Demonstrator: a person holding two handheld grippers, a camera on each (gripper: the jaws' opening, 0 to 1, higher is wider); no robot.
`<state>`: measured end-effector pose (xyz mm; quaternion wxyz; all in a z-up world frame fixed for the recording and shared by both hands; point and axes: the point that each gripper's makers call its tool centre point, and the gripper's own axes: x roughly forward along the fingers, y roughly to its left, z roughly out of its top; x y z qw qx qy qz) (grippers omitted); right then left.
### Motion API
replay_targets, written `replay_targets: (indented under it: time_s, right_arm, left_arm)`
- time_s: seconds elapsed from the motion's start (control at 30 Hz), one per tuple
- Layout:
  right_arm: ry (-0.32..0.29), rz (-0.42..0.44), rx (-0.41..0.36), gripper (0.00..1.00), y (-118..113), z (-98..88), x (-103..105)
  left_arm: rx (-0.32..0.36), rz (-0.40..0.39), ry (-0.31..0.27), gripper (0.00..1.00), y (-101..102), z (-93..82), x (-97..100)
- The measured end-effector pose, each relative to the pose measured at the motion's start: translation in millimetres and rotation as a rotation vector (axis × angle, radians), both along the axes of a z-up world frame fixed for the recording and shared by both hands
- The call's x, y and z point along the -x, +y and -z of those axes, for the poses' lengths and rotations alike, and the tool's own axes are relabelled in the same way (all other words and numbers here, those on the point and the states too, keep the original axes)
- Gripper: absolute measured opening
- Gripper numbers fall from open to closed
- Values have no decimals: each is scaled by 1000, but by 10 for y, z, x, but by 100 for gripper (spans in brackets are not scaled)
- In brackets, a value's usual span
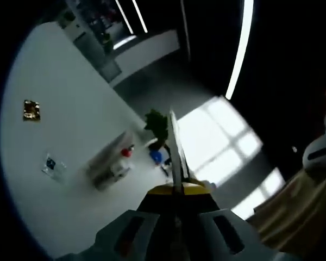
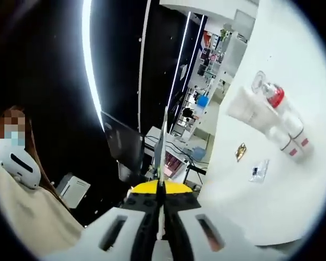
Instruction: Arrange the skincare products in the storage area until every visible bottle or jar stands upright without overlapping.
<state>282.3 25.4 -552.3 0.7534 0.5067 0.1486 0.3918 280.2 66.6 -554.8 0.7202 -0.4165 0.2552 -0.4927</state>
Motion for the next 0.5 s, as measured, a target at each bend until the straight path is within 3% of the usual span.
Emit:
replay_targets:
  time_s: [0.13,0.23,0.5]
  right_arm:
    - [18,9,-1,1,-55,34,3]
    - [28,13,39,1,-118,88,11]
    - [62,55,119,1,-336,252,11]
  left_arm:
    - [-19,19,14,1,-59,55,-6]
    - [-132,48,-13,7,-95,245,0]
    - [-285,50,-40,12,-26,584,-180]
